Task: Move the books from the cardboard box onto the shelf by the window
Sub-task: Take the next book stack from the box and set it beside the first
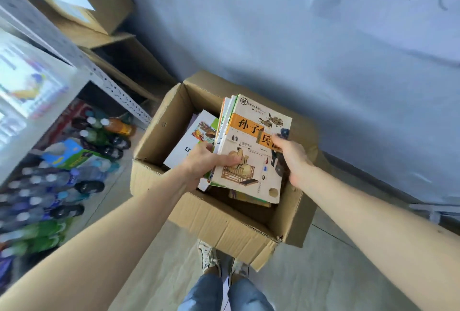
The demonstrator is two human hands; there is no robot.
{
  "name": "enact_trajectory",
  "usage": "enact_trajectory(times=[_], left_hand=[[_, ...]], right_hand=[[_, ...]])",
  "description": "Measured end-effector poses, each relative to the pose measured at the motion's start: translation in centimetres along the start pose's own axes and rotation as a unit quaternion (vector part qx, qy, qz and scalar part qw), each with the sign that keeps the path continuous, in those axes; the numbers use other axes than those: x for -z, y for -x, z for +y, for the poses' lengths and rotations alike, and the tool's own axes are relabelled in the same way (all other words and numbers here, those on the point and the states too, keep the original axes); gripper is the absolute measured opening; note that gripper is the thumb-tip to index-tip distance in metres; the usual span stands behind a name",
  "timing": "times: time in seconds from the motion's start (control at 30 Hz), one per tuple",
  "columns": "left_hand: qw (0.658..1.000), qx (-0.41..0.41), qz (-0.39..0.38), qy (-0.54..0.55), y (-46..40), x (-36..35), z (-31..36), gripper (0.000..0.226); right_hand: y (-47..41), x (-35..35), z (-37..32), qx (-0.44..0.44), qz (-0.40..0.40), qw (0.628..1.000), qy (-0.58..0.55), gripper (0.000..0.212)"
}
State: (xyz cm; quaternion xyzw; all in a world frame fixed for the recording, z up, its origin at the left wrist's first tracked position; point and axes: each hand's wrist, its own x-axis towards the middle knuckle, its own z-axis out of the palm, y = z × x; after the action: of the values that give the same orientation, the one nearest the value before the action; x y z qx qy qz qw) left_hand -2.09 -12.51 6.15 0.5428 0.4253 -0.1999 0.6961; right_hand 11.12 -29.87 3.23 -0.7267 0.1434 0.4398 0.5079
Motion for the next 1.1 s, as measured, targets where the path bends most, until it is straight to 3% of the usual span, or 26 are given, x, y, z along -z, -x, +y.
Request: enact_trajectory(times=[0.07,0.17,0.37,0.5,0.57,0.7,0.83,1.1], left_hand=[[0.999,-0.03,0.006,0.034,3.6,1.4,2.0,0.082],[0.994,-0.081,0.014,0.078,9.3,3.8,4.8,0.064],[0.966,-0.188,0.076,0.16,20.7,9.2,8.0,0.033],[0.937,-0.271,0.108,0.192,28.6,14.4,8.1,0.071],[0.924,-0.301,0.125,0.198,33.3,17.3,7.3,0.077],[0.901,-0.338,0.19,0.193,42.6,22.1,4.7,0.077],[0.879,-0.367,0.253,0.169,52.0,27.2,0.1,0.068],[0.834,-0.356,0.397,0.145,69.4,37.0,-11.8,0.064]], right_hand=[[2.7,-0.3,-3.5,0.051,-0.051,0.997,0.021,0.026],[7.3,-2.0,-9.3,0.12,-0.166,0.978,0.021,0.022],[17.6,-8.8,-19.0,0.287,-0.286,0.902,0.148,0.035],[23.5,-15.5,-23.1,0.328,-0.351,0.855,0.194,0.039],[27.2,-19.7,-24.3,0.332,-0.399,0.827,0.214,0.04],[35.4,-27.8,-24.9,0.369,-0.45,0.77,0.26,0.023],[43.4,-36.5,-23.2,0.378,-0.489,0.737,0.274,0.032],[59.0,-53.9,-15.9,0.38,-0.566,0.674,0.286,0.027]])
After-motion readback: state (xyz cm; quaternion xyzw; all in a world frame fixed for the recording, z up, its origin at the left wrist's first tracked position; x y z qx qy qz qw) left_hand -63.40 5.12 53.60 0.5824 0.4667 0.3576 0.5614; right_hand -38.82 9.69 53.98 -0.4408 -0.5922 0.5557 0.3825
